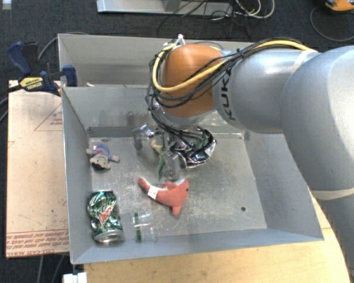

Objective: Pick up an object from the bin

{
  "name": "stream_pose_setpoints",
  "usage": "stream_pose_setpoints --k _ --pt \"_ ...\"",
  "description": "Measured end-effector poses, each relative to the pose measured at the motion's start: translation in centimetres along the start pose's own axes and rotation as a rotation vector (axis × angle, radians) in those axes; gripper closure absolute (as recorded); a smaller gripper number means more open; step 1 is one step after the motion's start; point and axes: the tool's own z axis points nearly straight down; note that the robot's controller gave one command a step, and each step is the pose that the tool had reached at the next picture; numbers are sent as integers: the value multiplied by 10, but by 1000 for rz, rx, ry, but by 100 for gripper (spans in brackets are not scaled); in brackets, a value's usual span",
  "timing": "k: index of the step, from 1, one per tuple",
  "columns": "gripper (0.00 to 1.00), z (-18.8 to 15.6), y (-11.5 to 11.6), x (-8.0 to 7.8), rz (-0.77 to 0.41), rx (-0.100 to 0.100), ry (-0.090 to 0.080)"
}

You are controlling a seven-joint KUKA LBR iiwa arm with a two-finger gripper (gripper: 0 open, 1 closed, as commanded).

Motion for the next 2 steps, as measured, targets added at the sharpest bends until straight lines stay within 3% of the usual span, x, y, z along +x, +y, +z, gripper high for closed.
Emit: stream_pose_setpoints --k 1,2 --pt "0 -6 -22 15 -307 3 -3" --pt "100 0 -54 66 -198 -1 -3"
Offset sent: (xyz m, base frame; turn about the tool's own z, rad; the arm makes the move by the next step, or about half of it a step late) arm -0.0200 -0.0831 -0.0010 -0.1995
